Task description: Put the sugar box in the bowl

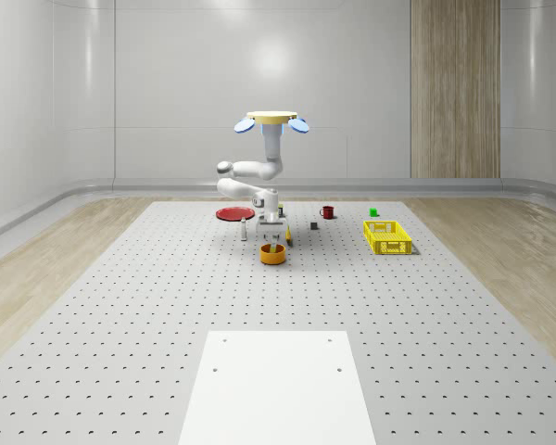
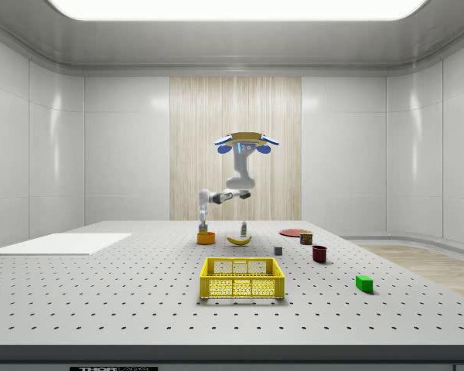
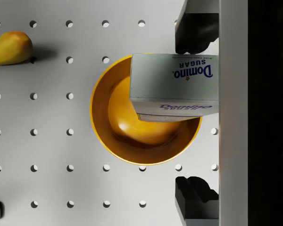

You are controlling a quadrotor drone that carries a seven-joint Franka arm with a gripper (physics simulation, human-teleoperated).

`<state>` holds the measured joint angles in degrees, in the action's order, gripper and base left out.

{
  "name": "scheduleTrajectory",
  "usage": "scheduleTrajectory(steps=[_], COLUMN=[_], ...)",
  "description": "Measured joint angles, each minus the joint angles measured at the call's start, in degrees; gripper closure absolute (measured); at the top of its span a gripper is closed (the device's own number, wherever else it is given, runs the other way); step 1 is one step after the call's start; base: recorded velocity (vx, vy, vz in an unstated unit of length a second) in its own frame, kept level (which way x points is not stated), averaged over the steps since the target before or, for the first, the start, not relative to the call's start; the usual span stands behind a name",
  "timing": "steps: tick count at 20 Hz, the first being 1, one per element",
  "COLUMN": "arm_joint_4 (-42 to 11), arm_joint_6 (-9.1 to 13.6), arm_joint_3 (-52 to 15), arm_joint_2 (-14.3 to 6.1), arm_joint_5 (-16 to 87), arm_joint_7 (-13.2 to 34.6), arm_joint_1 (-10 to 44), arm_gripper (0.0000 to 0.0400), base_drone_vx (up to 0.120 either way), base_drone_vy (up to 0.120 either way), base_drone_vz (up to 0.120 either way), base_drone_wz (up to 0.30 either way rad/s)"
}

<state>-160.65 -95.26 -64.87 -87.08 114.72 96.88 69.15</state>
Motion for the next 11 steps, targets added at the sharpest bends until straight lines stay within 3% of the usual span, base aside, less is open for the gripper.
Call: scheduleTrajectory(steps=[11], arm_joint_4=[-1.7], arm_joint_6=[2.2], arm_joint_3=[-4.6], arm_joint_2=[0.3], arm_joint_5=[-4.3], arm_joint_7=[-0.3], arm_joint_1=[-1.2], arm_gripper=[0.0001], base_drone_vx=[0.0], base_drone_vy=[0.0], base_drone_vz=[0.0], base_drone_wz=[0.0])
